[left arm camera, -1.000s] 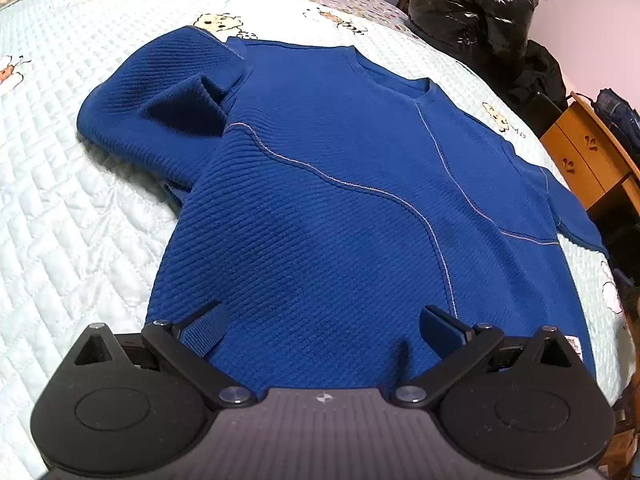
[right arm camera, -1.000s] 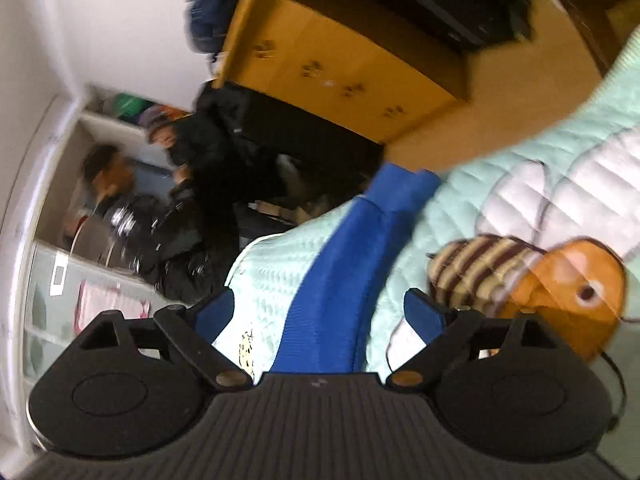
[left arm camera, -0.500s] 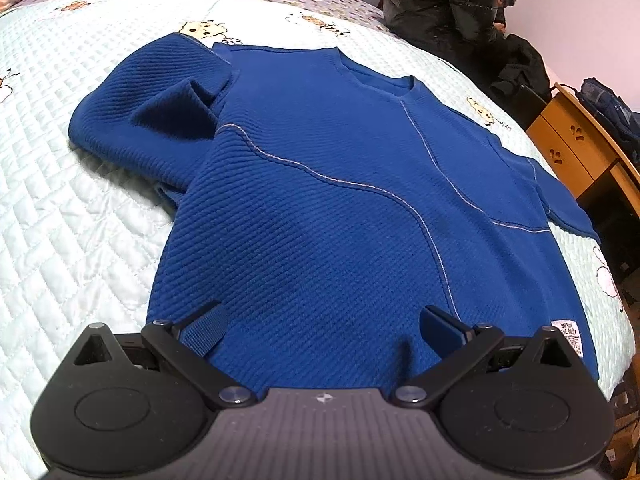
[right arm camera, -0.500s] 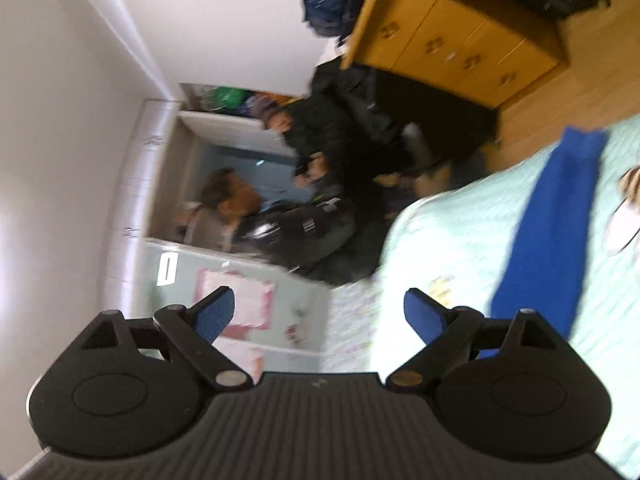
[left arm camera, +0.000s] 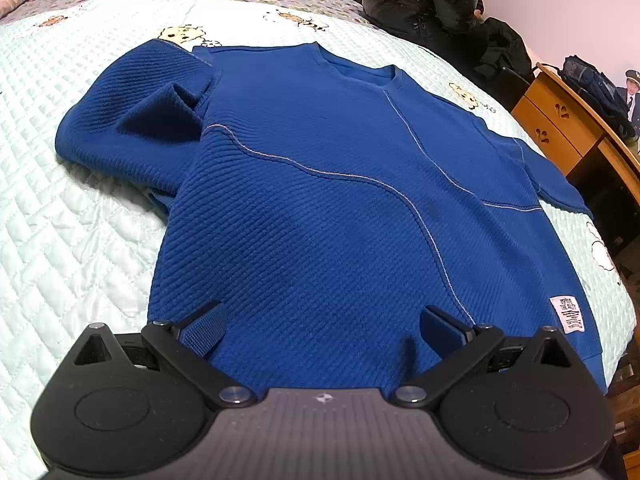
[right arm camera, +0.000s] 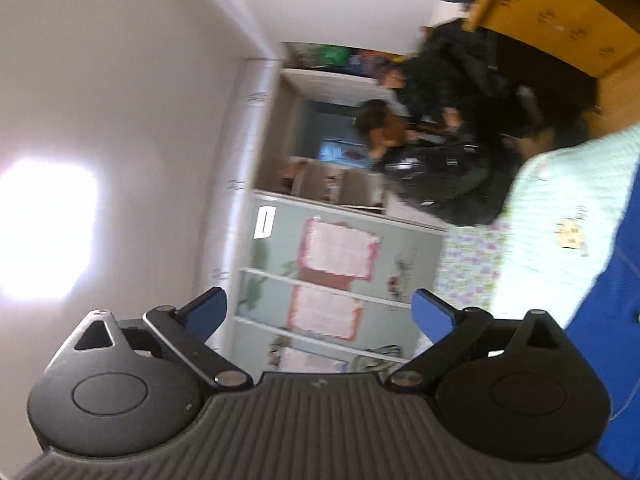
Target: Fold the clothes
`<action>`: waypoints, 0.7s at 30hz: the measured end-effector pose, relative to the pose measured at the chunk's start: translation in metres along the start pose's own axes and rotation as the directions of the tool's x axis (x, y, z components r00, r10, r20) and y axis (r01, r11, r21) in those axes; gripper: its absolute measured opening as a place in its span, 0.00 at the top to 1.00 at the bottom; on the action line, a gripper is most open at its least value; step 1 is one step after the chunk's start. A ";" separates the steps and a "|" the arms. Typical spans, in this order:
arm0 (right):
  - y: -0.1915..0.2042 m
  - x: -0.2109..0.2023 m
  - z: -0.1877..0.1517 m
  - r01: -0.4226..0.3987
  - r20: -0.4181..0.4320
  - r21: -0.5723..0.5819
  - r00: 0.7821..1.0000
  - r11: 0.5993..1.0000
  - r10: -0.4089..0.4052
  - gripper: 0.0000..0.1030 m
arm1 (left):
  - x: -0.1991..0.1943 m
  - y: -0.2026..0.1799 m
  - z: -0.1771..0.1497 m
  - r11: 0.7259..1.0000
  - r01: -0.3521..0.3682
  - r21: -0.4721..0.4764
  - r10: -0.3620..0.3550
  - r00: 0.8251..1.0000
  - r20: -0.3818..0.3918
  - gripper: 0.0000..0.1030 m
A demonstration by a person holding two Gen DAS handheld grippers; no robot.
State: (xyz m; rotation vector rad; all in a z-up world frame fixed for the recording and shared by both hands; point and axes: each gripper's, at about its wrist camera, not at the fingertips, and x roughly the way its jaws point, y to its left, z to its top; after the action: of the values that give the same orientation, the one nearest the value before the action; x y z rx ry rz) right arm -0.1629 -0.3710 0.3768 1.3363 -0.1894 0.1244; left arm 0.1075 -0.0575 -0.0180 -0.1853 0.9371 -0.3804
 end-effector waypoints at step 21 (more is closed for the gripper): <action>0.150 0.026 -0.148 -0.136 -0.263 -0.138 0.960 0.981 0.097 0.00 | -0.005 0.000 -0.010 0.999 -0.003 0.040 0.003 1.000 0.007 0.01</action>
State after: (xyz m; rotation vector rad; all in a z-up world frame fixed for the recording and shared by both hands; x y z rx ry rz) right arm -0.1570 -0.1933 0.4927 1.1417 -0.0574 0.3733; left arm 0.0963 -0.0556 -0.0196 -0.1485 0.9218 -0.3955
